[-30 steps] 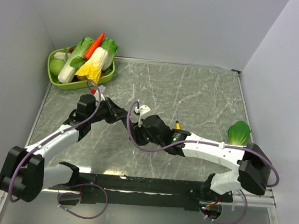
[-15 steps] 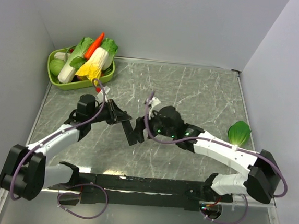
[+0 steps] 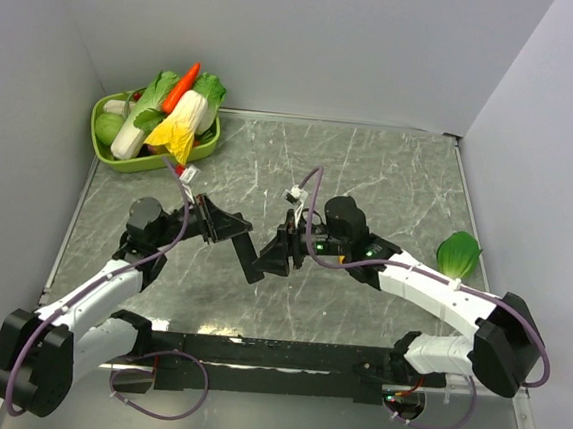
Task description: Unload the batteries from the remote control
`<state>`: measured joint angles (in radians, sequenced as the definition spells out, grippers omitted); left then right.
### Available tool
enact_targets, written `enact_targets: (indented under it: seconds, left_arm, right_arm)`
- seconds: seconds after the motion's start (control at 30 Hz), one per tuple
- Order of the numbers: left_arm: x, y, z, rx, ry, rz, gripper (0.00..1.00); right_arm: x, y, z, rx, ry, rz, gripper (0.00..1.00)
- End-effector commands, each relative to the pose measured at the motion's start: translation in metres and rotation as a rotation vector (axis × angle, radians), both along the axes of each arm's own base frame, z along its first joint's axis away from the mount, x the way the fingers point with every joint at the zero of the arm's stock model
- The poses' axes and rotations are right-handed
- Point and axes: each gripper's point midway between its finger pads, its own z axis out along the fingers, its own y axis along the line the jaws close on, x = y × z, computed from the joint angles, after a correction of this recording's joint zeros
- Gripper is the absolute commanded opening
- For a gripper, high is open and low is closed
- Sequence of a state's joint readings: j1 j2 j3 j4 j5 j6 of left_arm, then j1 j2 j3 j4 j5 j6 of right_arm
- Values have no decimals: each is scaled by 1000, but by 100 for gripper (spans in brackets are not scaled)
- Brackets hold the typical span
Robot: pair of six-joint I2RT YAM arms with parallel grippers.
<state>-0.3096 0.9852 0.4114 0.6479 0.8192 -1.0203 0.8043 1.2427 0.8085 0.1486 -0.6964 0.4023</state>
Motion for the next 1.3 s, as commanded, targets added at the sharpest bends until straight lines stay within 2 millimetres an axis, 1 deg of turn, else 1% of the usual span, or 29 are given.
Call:
enact_targets:
  seconds: [0.0, 0.13, 0.2, 0.23, 0.37, 0.4, 0.5, 0.63, 0.67, 0.73, 0.77, 0.8, 0.83, 0.9, 0.97, 1.0, 1.03, 1.07, 1.1, 1.27]
  left_arm:
    - [-10, -1, 32, -93, -106, -33, 1]
    - [-11, 1, 36, -122, -108, -21, 1]
    - [-11, 2, 37, -130, -113, -15, 1]
    - [-11, 2, 38, -132, -116, -12, 1]
    - [-7, 2, 37, -125, -119, 4, 1]
    - [-6, 2, 35, -123, -115, 9, 1]
    - [-2, 3, 33, -130, -111, 29, 1]
    - [-1, 2, 31, -147, -99, 25, 1]
    - [-1, 2, 31, -151, -95, 25, 1]
    - [1, 2, 31, -153, -94, 28, 1]
    - [2, 2, 29, -149, -89, 30, 1]
    - [3, 2, 32, -148, -95, 32, 1]
    - [5, 2, 30, -140, -86, 37, 1]
    - [13, 6, 35, -142, -97, 69, 1]
    - [18, 12, 37, -147, -96, 97, 1]
    - [24, 18, 39, -150, -98, 125, 1]
    - [26, 21, 39, -152, -88, 129, 1]
    - [28, 24, 43, -158, -102, 131, 1]
    - [29, 27, 43, -154, -100, 131, 1]
    - [36, 29, 36, -125, -85, 143, 1]
  right_arm:
    - [-10, 10, 11, 80, 25, 89, 64]
    - [-11, 13, 3, 83, 52, 98, 63]
    - [-11, 14, 3, 97, 58, 101, 63]
    - [-12, 14, 1, 96, 65, 103, 61]
    - [-12, 18, 6, 130, 80, 118, 54]
    - [-12, 19, 5, 130, 83, 119, 51]
    - [-7, 23, 6, 126, 84, 109, 45]
    - [-8, 26, 6, 138, 111, 123, 41]
    - [-8, 27, 6, 143, 112, 126, 38]
    - [-7, 27, 2, 141, 125, 117, 31]
    - [-6, 27, 0, 137, 130, 117, 26]
    - [-8, 27, -3, 132, 136, 119, 24]
    - [-7, 27, -6, 124, 139, 117, 22]
    - [-8, 24, -15, 110, 150, 113, 18]
    - [-8, 21, -22, 97, 157, 108, 17]
    - [-10, 18, -29, 88, 168, 107, 17]
    - [-10, 17, -29, 97, 169, 105, 17]
    - [-10, 13, -36, 91, 185, 96, 17]
    - [-11, 11, -39, 90, 193, 97, 17]
    - [-14, 8, -48, 90, 211, 91, 17]
